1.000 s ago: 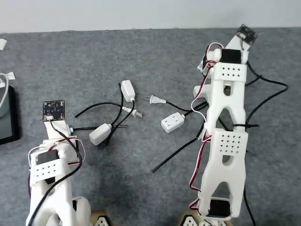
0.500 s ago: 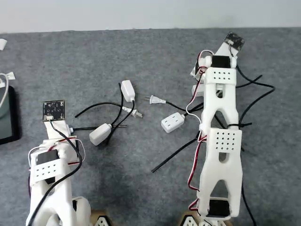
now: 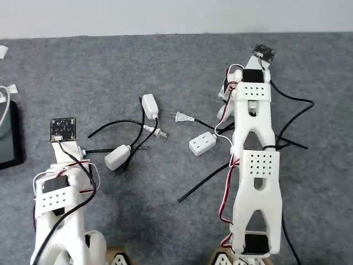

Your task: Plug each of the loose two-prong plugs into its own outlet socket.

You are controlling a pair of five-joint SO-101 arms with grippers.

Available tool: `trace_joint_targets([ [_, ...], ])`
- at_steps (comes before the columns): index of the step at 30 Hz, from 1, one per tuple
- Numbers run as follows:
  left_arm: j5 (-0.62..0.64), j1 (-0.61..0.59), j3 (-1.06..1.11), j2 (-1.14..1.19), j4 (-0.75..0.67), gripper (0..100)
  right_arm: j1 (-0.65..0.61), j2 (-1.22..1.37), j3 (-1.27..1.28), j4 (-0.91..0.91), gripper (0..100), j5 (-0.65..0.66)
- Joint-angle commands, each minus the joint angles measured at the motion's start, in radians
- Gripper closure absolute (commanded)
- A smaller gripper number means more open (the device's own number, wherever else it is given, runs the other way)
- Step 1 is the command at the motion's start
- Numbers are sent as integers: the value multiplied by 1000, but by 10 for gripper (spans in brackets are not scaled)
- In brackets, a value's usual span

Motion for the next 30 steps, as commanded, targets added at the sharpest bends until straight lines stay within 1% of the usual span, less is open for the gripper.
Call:
trace_joint_targets([
  [1,-8,8,-10,-21,-20,987,8,-68,-114,81,991,12],
  [6,-8,8,-10,-21,-25,987,25,-145,-328,285,991,12],
  [7,-8,8,-10,-21,-25,987,38,-157,-377,326,991,21],
  [9,-8,8,-10,-21,-26,987,61,-183,-436,338,991,75],
  [13,-8,8,-10,-21,-26,987,183,-252,-442,337,991,114],
  [17,-8,9,-10,-21,-26,987,340,-297,-436,340,991,212],
  [20,-8,11,-12,-21,-28,987,452,-360,-319,340,991,259],
  [26,-8,35,-10,-21,-28,987,630,-573,86,326,991,400],
  [30,-8,37,-10,-21,-28,987,780,-588,235,229,991,505],
])
